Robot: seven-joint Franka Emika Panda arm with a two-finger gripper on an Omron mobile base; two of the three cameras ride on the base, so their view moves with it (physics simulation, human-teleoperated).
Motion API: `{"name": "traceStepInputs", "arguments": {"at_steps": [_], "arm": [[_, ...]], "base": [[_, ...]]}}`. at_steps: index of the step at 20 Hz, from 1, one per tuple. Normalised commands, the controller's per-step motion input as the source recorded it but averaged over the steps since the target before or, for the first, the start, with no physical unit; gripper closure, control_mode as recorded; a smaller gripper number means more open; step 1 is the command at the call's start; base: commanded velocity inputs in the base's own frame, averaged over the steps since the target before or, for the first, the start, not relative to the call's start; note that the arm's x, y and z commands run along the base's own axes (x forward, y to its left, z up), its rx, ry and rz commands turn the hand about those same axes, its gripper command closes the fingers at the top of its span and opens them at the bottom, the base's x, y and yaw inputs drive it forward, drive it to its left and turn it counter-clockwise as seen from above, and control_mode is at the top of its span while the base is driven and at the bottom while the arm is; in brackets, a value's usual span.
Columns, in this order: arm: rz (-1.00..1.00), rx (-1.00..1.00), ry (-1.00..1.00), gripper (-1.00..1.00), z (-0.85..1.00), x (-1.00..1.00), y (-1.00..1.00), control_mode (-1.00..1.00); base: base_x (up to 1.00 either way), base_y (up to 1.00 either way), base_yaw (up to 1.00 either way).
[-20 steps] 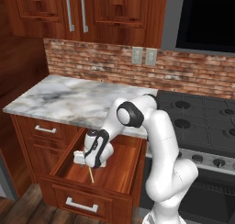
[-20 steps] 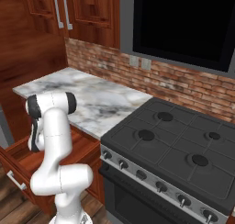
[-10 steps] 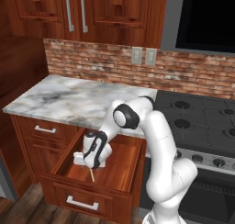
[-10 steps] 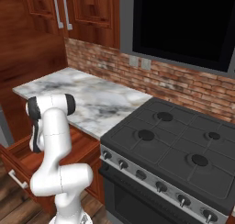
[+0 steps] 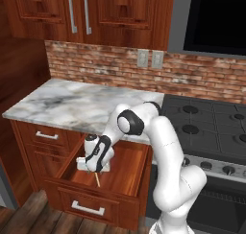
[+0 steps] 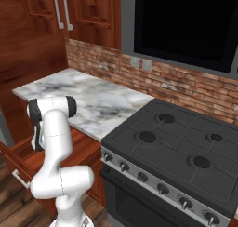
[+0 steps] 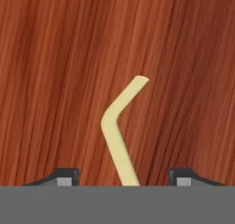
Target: Take a straw from the drawer in front and place it inside the glass cup on the dining counter.
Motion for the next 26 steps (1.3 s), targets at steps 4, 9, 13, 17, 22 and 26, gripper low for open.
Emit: {"name": "traceStepInputs", "arguments": {"at_steps": [4, 9, 13, 17, 22, 26], "arm": [[0.00, -0.01, 0.00, 1.00, -0.14, -0.50, 0.00, -1.00], [0.00, 0.00, 0.00, 1.00, -0.01, -0.52, 0.00, -1.00], [0.00, 0.00, 0.00, 1.00, 0.00, -0.29, 0.00, -1.00], [0.00, 0.00, -0.05, 1.00, 0.29, -0.14, -0.01, -1.00], [0.00, 0.05, -0.18, 1.00, 0.96, -0.02, -0.01, -1.00], [0.00, 0.08, -0.19, 1.00, 1.00, 0.00, -0.03, -1.00]], "base": [[0.00, 0.00, 0.00], [0.00, 0.00, 0.00], [0.00, 0.00, 0.00], [0.00, 0.00, 0.00], [0.00, 0.00, 0.00], [0.00, 0.00, 0.00]]}}
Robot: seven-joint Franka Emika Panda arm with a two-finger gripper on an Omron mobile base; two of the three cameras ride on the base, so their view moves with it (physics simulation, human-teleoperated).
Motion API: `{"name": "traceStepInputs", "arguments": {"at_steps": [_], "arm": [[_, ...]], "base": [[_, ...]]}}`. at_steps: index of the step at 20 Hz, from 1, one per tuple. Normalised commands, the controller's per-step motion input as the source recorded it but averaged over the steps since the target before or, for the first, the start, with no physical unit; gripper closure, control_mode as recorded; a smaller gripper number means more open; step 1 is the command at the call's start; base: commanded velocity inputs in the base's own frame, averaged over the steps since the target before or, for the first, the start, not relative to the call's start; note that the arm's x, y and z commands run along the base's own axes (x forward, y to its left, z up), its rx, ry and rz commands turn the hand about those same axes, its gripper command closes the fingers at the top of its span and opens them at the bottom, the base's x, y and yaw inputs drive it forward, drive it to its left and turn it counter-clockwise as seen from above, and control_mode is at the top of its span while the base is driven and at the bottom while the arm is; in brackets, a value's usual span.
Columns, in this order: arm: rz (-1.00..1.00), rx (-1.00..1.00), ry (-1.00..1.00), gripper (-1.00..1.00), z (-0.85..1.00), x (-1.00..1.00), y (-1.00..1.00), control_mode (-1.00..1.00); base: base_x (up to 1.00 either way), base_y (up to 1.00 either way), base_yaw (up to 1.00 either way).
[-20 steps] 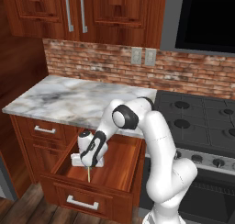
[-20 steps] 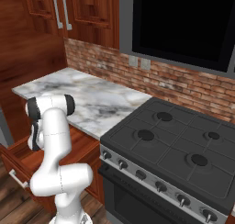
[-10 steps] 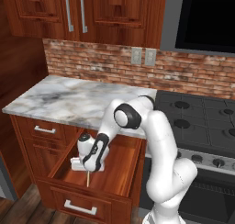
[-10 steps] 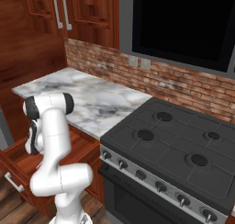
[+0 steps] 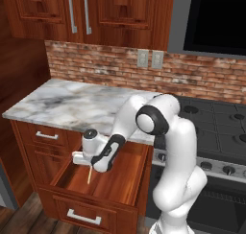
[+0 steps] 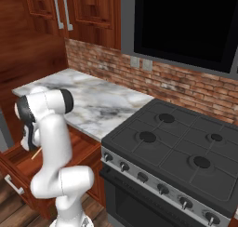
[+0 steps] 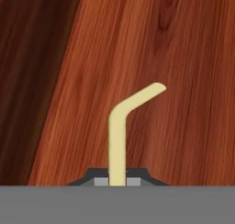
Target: Take a straw from the drawer in front and place it inside the glass cup on the dining counter.
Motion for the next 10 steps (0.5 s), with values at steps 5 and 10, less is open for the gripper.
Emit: {"name": "traceStepInputs", "arguments": {"at_steps": [5, 10], "arm": [[0.00, 0.05, -0.05, 1.00, 0.98, -0.02, -0.12, -1.00], [0.08, 0.04, 0.00, 1.00, 0.98, -0.12, -0.26, -1.00]], "base": [[0.00, 0.00, 0.00], [0.00, 0.00, 0.00]]}}
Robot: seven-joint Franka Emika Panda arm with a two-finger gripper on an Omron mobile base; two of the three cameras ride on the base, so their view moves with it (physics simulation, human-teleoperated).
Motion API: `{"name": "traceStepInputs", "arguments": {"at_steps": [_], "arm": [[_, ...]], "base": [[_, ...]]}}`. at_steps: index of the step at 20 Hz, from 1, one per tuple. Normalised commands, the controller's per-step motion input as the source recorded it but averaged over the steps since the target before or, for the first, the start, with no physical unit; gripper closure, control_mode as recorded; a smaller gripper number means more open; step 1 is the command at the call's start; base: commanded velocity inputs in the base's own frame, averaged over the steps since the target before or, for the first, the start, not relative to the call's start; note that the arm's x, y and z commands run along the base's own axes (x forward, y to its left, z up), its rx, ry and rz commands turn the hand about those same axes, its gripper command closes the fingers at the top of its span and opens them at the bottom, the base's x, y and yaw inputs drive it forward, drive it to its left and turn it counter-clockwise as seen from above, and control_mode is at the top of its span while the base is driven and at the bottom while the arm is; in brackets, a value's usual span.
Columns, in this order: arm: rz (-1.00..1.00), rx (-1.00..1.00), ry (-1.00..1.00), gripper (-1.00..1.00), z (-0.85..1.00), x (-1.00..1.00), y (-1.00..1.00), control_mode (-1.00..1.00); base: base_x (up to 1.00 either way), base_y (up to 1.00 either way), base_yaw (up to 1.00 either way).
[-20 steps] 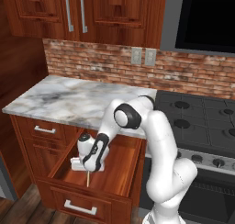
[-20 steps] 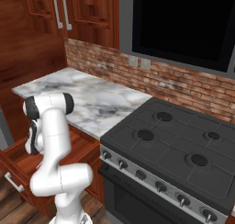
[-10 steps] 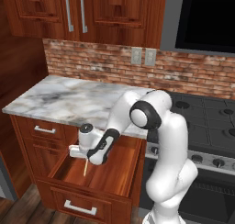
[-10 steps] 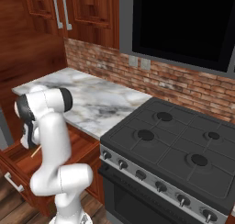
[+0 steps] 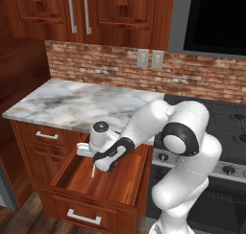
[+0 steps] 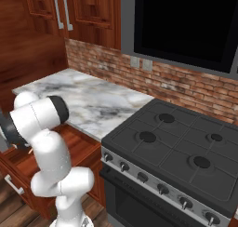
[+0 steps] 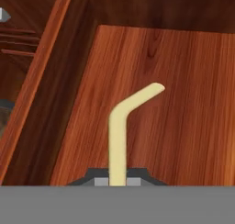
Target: Take a straw from the drawer in front and place it inside the glass cup on the dining counter.
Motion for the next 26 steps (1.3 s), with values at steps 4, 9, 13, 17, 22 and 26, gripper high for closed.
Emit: {"name": "traceStepInputs", "arguments": {"at_steps": [4, 9, 13, 17, 22, 26], "arm": [[0.21, 0.05, 0.00, 1.00, 1.00, -0.14, -0.13, -1.00], [0.25, 0.05, 0.00, 1.00, 1.00, -0.16, -0.07, -1.00], [0.25, 0.01, 0.00, 1.00, 0.99, -0.24, -0.09, -1.00], [0.23, 0.00, 0.00, 1.00, 0.65, -0.21, -0.18, -1.00], [0.21, -0.01, 0.00, 1.00, 0.32, -0.26, -0.19, -1.00], [0.16, -0.01, 0.00, 1.00, 0.13, -0.06, -0.10, -1.00]], "base": [[0.00, 0.00, 0.00], [0.00, 0.00, 0.00], [0.00, 0.00, 0.00], [0.00, 0.00, 0.00], [0.00, 0.00, 0.00], [0.00, 0.00, 0.00]]}}
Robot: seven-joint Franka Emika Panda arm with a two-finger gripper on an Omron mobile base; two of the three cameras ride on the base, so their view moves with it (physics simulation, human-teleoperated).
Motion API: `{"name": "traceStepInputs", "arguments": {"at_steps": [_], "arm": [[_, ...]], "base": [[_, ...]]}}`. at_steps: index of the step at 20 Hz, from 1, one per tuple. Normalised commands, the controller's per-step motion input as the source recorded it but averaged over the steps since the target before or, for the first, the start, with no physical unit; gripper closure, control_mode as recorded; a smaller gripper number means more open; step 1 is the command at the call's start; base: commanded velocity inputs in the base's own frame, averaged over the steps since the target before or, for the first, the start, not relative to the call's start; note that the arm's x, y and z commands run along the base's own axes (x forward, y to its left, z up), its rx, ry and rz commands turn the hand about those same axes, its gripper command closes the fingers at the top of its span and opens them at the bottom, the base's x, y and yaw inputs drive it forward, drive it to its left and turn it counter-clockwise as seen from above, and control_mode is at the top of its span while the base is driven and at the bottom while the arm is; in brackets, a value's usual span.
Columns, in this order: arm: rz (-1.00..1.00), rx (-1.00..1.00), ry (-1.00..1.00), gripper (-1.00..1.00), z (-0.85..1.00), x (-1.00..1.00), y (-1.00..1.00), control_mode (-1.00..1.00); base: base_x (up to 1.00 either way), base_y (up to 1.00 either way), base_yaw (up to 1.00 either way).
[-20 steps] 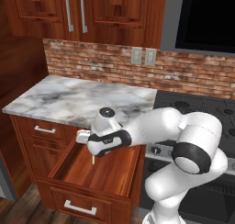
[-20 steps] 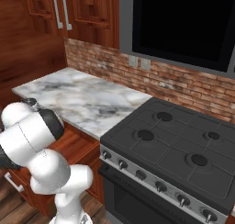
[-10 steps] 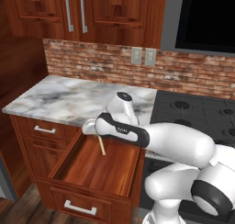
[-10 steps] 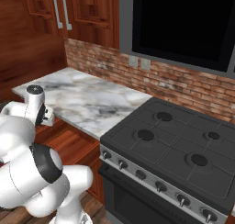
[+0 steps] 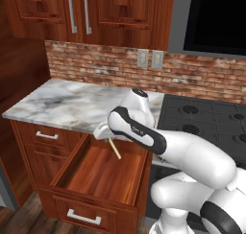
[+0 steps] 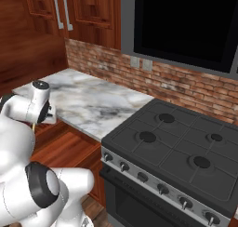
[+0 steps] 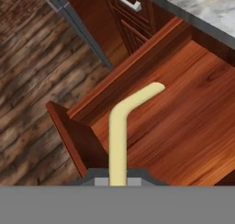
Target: Take a straw from the drawer in front and place it inside the glass cup on the dining counter.
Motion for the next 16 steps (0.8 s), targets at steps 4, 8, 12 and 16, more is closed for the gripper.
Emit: {"name": "traceStepInputs", "arguments": {"at_steps": [4, 8, 12, 16], "arm": [[0.06, -0.05, 0.00, 1.00, 0.07, -0.07, -0.18, -1.00], [0.00, -0.02, 0.02, 1.00, 0.01, 0.00, -0.10, -1.00], [0.00, 0.00, 0.03, 1.00, 0.00, 0.00, -0.04, -1.00], [0.00, 0.00, 0.01, 1.00, 0.00, -0.08, 0.00, -1.00]], "base": [[0.00, 0.00, 0.00], [0.00, 0.00, 0.00], [0.00, 0.00, 0.00], [0.00, 0.00, 0.00]]}}
